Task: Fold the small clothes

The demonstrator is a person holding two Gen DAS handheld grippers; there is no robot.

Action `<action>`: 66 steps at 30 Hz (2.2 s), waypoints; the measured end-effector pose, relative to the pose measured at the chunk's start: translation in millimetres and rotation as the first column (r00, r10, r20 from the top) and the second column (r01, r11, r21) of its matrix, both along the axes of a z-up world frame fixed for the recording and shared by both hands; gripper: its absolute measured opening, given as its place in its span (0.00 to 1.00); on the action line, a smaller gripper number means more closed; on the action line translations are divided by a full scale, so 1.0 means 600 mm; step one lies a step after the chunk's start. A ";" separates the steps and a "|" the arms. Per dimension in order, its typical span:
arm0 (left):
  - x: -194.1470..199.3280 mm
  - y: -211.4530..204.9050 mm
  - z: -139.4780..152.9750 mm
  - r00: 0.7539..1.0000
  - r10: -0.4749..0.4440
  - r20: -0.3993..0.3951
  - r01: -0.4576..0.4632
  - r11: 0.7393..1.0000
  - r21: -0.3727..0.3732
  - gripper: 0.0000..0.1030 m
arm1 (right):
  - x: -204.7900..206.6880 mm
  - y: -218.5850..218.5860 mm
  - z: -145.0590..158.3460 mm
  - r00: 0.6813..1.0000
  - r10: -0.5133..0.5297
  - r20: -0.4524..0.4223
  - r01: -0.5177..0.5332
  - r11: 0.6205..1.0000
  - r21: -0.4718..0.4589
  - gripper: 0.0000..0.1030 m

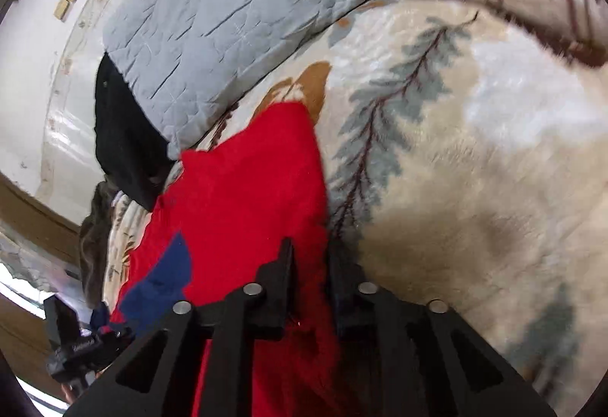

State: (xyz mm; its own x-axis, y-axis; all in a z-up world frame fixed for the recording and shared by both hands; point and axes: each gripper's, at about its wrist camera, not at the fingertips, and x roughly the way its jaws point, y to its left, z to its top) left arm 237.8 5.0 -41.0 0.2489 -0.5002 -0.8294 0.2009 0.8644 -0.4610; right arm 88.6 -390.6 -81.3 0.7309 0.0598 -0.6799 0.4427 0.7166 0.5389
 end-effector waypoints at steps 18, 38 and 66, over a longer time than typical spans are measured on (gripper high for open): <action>-0.023 0.043 0.024 1.000 0.007 0.029 -0.007 1.000 -0.012 0.35 | 0.051 0.146 0.056 0.977 0.204 0.061 -0.193 0.971 -0.142 0.30; 0.015 0.275 0.085 0.918 0.367 0.150 -0.379 0.924 0.060 0.57 | 0.122 0.331 0.009 0.940 0.337 0.043 -0.324 0.928 -0.183 0.41; -0.021 0.557 0.013 0.688 0.711 -0.147 -0.723 0.687 -0.063 0.11 | 0.120 0.334 0.008 0.941 0.336 0.037 -0.323 0.925 -0.200 0.41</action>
State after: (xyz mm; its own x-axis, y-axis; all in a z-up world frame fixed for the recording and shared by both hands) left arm 225.0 339.1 -33.0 0.4870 -0.2911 -0.8235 -0.5128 0.6680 -0.5394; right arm 160.6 -190.4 -76.5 0.7373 0.1811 -0.6508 0.1309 0.9068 0.4007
